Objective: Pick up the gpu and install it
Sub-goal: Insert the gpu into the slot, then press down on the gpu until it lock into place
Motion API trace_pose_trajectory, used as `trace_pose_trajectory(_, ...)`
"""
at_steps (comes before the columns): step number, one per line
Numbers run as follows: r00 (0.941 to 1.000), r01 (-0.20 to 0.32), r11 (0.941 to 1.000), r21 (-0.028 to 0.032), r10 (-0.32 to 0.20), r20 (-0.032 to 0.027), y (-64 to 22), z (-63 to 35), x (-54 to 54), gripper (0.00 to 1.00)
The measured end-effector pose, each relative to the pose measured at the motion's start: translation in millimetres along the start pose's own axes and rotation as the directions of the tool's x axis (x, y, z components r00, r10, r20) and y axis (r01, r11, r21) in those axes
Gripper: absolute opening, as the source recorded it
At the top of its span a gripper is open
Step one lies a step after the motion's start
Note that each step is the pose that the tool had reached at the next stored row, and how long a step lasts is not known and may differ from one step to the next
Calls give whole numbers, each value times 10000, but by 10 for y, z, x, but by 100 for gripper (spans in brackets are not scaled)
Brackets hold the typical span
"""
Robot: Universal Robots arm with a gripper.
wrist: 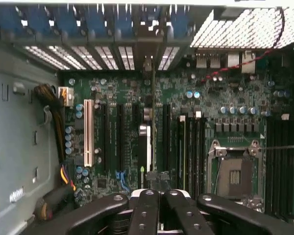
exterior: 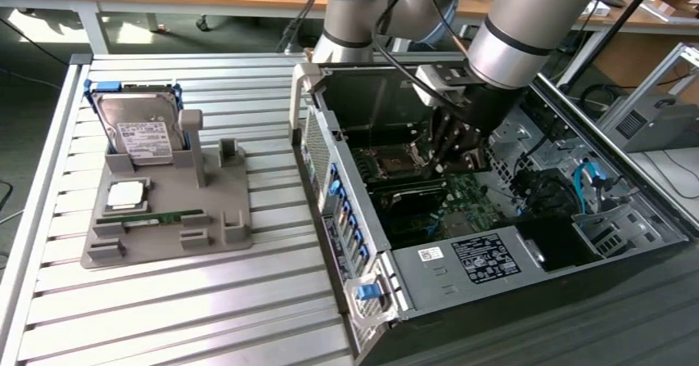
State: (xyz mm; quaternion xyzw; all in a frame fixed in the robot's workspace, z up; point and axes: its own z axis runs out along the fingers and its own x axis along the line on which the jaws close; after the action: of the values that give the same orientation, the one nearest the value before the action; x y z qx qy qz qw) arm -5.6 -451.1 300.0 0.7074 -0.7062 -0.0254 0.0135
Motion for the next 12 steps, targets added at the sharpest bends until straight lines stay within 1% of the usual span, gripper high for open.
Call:
trace_pose_trajectory(2,10000,-1,10000,-66,1,0,-99,17,0,11)
trace_pose_trajectory(4,10000,1,9999,-118,-1,-1,-188,22,1,11)
trace_pose_trajectory(5,10000,7,9999,-140,-7,-2,-226,20,1,11)
trace_pose_trajectory(6,10000,19,9999,-146,-19,-2,-248,19,1,11)
trace_pose_trajectory(12,10000,19,9999,-147,-19,2,-250,20,1,11)
